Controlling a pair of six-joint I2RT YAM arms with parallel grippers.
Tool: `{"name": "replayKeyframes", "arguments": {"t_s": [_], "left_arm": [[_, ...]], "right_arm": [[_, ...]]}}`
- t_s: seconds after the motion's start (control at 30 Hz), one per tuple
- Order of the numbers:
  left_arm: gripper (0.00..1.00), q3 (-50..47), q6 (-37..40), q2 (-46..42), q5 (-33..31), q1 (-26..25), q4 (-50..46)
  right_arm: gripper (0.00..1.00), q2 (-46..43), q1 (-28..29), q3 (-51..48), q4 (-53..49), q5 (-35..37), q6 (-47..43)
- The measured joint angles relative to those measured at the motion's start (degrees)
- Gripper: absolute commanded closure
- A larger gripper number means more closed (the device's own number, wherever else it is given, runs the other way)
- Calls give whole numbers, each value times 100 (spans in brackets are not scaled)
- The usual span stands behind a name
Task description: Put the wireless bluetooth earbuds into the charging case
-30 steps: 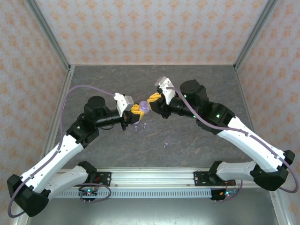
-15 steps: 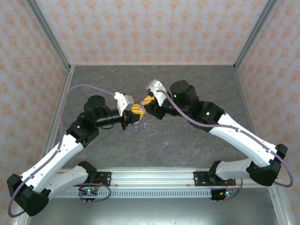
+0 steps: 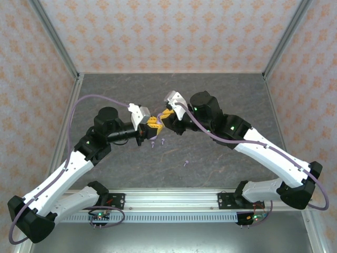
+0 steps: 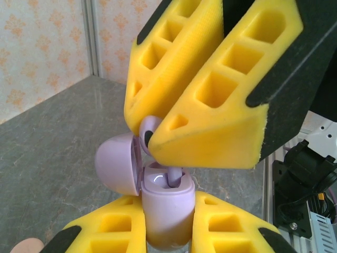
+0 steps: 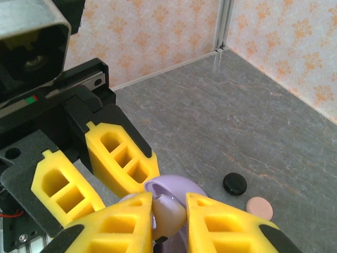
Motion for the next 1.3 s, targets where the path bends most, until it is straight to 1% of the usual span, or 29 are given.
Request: {"name": "replayKeyframes", "arguments": {"t_s": [0.23, 0.47, 0.57, 0.7, 0.9, 1.0, 1.13, 1.3], "left_arm": [[100, 0, -2, 0, 2, 0, -2], [100, 0, -52, 0, 7, 0, 42], [100, -9, -146, 0, 11, 0, 94], [100, -68, -278, 0, 9, 0, 326], [100, -81, -411, 0, 11, 0, 660], [100, -114, -424, 0, 13, 0, 796], [100, -173, -463, 0, 11, 0, 885], [100, -251, -503, -13, -70, 0, 1003]], "right_arm": [[80, 0, 0, -33, -4, -87, -15], [74, 4, 0, -33, -4, -227, 46], [69, 15, -11, -17, -7, -243, 116], [60, 68, -87, 168, -138, -363, 299], [43, 96, -363, 614, -306, -643, 713], [40, 81, -476, 741, -310, -730, 892], [38, 9, -562, 748, -398, -743, 1082], [38, -146, -833, 732, -756, -487, 1458]]}}
